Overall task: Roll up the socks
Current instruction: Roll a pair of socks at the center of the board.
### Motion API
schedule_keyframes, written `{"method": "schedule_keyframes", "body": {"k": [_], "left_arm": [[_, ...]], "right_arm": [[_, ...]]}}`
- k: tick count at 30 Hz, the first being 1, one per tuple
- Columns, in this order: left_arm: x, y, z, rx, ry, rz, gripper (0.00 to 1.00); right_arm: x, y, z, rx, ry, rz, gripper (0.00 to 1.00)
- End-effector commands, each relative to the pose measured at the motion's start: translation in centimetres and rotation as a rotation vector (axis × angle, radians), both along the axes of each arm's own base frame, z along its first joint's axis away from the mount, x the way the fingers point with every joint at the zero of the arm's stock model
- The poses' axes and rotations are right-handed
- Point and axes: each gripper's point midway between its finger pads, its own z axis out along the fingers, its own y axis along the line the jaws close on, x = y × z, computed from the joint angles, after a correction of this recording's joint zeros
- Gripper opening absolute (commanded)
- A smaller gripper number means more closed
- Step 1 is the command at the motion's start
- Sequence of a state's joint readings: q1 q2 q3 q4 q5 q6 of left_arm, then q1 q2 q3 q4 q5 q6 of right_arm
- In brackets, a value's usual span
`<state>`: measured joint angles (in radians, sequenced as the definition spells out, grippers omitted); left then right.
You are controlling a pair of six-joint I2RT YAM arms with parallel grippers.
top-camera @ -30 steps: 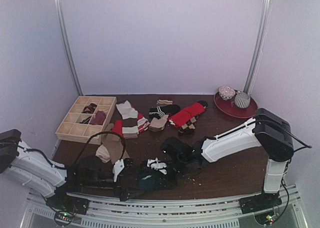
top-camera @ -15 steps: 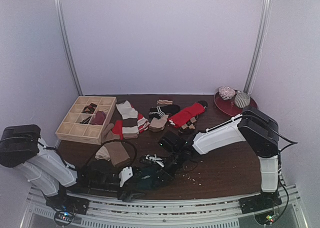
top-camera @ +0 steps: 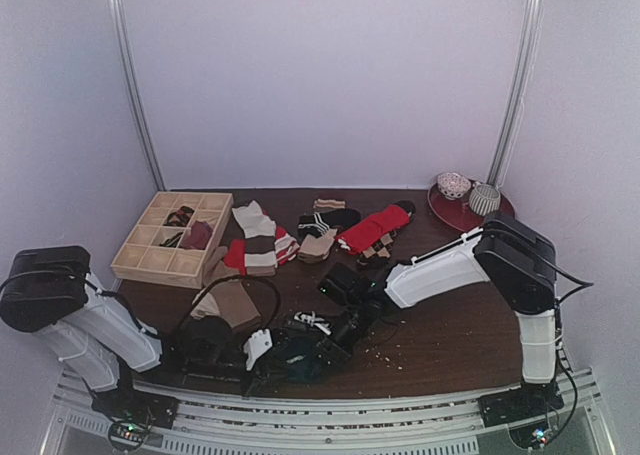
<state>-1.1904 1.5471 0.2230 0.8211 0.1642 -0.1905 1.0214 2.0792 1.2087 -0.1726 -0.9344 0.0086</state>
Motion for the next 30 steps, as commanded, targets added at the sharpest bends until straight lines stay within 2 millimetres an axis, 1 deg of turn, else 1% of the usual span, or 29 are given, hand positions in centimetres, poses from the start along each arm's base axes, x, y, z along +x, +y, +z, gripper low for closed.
{"method": "schedule_keyframes", "body": {"k": [1,3,4,5,6,7,8,9,10,11,12,14,16,18,20,23,26,28,30], "left_arm": [[-0.8,0.8,-1.4,0.032,0.099,0.025,0.00],[-0.7,1.2,-1.8,0.047,0.131,0.057,0.00],[-0.6,1.4,-2.2,0.063,0.149,0.073,0.00],[-0.7,1.8,-2.8,0.085,0.170,0.088,0.00],[-0.8,1.9,-3.1,0.100,0.189,0.092,0.00],[-1.0,2.1,-3.5,0.113,0.210,0.097,0.00],[-1.1,2.2,-3.8,0.124,0.230,0.101,0.00],[-1.2,2.3,-4.0,0.131,0.249,0.104,0.00],[-1.4,2.4,-4.3,0.140,0.267,0.108,0.00],[-1.5,2.5,-4.4,0.142,0.282,0.110,0.00],[-1.6,2.6,-4.6,0.147,0.299,0.114,0.00],[-1.7,2.7,-5.0,0.154,0.329,0.124,0.00],[-1.8,2.8,-5.4,0.163,0.356,0.132,0.00],[-1.9,3.0,-5.9,0.175,0.376,0.139,0.00],[-2.0,3.0,-6.1,0.178,0.390,0.139,0.00],[-2.1,3.1,-6.2,0.177,0.402,0.133,0.00],[-2.1,3.1,-6.1,0.173,0.400,0.133,0.00],[-2.0,3.0,-5.9,0.166,0.398,0.132,0.00],[-2.0,3.0,-5.8,0.163,0.398,0.130,0.00]], "right_arm": [[1.6,-1.7,-3.4,-0.117,-0.096,-0.098,0.37],[2.9,-0.7,-0.8,-0.005,-0.187,-0.133,0.40],[3.9,0.1,1.5,0.081,-0.266,-0.158,0.42],[4.7,0.1,2.6,0.122,-0.342,-0.178,0.42],[4.9,-0.4,3.1,0.148,-0.419,-0.185,0.42],[5.3,-0.5,4.3,0.194,-0.503,-0.193,0.45],[5.4,-0.7,5.1,0.230,-0.596,-0.190,0.52],[5.0,-0.9,5.8,0.271,-0.696,-0.161,0.81],[4.9,-1.2,6.5,0.300,-0.785,-0.153,0.98],[4.6,-1.4,7.0,0.321,-0.842,-0.146,1.00],[4.2,-1.3,7.4,0.332,-0.925,-0.122,1.00],[3.3,-1.0,7.6,0.342,-0.997,-0.086,1.00],[2.4,-0.4,6.9,0.318,-1.048,-0.038,1.00],[2.0,-0.2,6.2,0.290,-1.097,-0.029,1.00],[1.6,0.0,5.8,0.285,-1.110,-0.035,1.00],[1.4,0.1,5.5,0.280,-1.072,-0.060,1.00],[0.6,-0.1,4.9,0.277,-1.046,-0.045,1.00],[0.0,-0.2,4.2,0.263,-1.033,-0.033,0.91],[-0.6,-0.3,3.5,0.254,-1.018,-0.009,0.72]]}}
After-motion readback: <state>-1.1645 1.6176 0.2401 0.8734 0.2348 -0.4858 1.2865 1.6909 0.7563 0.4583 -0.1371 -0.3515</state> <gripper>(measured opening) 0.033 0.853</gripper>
